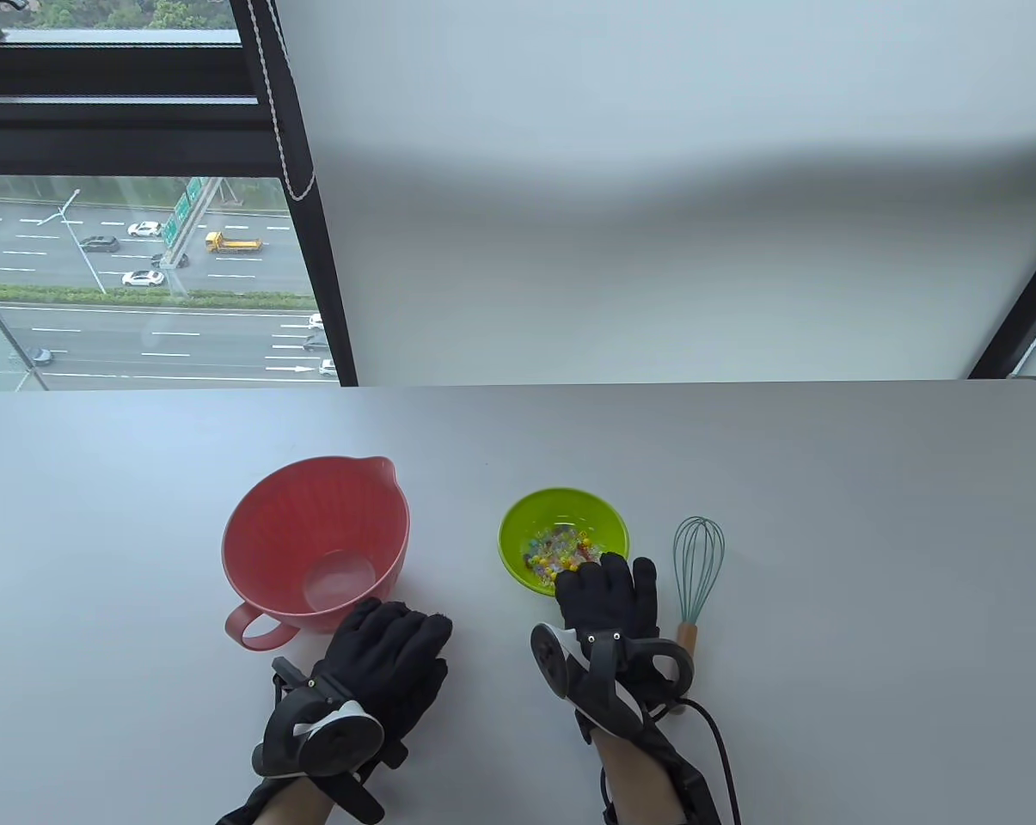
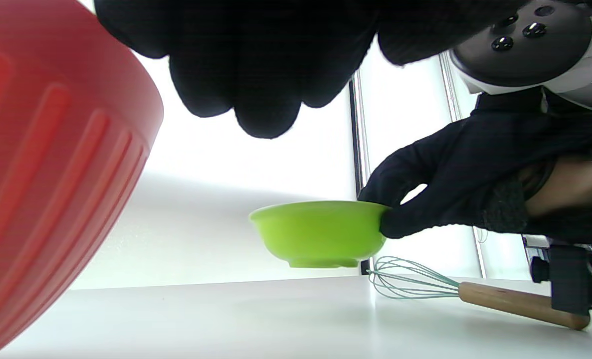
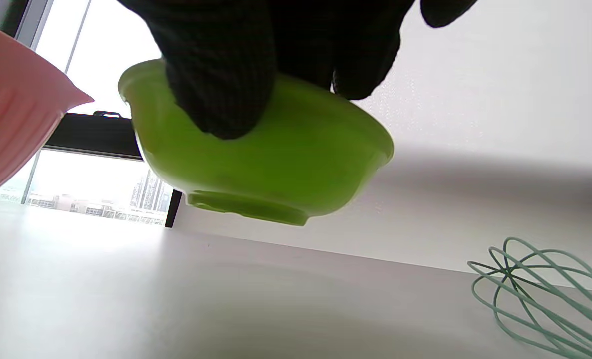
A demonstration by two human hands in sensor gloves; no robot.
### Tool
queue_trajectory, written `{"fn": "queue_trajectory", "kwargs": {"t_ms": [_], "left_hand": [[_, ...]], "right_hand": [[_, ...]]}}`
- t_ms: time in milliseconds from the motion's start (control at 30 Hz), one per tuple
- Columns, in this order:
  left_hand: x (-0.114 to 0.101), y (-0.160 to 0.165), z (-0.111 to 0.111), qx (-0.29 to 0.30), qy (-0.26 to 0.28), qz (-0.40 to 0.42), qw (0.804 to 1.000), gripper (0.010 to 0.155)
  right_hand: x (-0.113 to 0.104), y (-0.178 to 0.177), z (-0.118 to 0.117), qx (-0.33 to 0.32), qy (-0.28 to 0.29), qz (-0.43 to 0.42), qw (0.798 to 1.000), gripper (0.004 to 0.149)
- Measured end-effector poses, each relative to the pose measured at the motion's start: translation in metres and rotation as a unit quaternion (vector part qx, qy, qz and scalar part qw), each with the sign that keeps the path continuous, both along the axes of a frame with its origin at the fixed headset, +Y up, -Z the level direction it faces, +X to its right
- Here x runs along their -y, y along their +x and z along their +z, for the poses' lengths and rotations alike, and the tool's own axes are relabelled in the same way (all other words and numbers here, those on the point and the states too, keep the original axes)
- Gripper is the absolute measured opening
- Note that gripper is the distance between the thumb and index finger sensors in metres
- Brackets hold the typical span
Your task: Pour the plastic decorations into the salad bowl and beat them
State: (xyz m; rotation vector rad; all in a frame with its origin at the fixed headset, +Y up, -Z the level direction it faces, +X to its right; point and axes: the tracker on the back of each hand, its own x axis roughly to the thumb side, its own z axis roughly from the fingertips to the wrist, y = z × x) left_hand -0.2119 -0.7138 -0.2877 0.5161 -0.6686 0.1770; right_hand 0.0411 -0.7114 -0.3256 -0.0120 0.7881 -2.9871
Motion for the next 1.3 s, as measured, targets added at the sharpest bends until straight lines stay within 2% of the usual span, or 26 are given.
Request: {"fn": "queue_trajectory", "kwargs": {"t_ms": [233,567,900,1167,1300], "left_hand": [[-0.015,-0.006,0.010,-0.061,0.083,-0.018,0.995,0.057],[-0.036,-0.014,0.007,-0.121,0.112,-0.015,0.986,0.062],[-0.044,-0.006,0.011,-0.127,0.141,-0.019,0.982,0.060],[-0.046,-0.012,0.014,-0.127,0.155,-0.013,0.980,0.055],[-0.045,-0.016,0.017,-0.120,0.168,-0.021,0.978,0.050]], "right_hand": [[-0.023,-0.009,0.017,-0.023,0.075,0.002,0.997,0.038],[-0.035,-0.019,0.029,-0.053,0.118,0.000,0.992,0.038],[-0.052,-0.035,0.048,-0.117,0.157,-0.011,0.981,0.038],[-0.055,-0.054,0.061,-0.184,0.171,-0.004,0.968,0.038],[-0.054,-0.053,0.060,-0.191,0.168,-0.004,0.967,0.038]]}}
